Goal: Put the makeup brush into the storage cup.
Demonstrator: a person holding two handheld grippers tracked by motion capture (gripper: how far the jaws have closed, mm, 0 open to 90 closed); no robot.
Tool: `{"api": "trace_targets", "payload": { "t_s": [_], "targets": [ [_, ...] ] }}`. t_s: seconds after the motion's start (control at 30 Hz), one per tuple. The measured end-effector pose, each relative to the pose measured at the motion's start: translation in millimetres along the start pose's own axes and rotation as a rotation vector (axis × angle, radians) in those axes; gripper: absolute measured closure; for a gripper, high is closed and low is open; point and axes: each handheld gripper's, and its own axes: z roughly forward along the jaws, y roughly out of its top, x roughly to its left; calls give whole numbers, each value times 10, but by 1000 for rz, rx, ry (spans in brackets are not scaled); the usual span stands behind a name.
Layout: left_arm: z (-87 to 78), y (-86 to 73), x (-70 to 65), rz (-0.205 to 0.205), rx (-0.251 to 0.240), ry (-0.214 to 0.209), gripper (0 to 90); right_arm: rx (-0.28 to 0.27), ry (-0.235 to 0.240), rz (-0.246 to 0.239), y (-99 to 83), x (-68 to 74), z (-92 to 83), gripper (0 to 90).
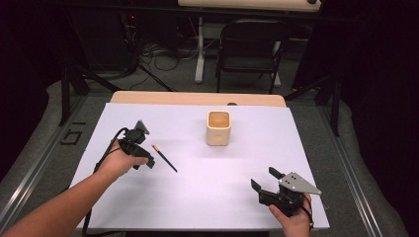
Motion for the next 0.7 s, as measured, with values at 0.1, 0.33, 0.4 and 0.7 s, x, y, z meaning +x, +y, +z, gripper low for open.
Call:
{"api": "trace_targets", "payload": {
  "t_s": [0.1,0.33,0.4,0.7],
  "targets": [
    [-1,46,-22,-1,1,0,247,0,0,0,-1,-1,0,243],
    [59,146,-69,-4,4,5,248,0,1,0,-1,-3,-2,243],
    [78,170,-85,-2,9,3,249,0,0,0,-1,-4,-2,243],
    [130,263,-131,-16,8,-2,254,-3,3,1,-3,-9,1,243]
  ]
}}
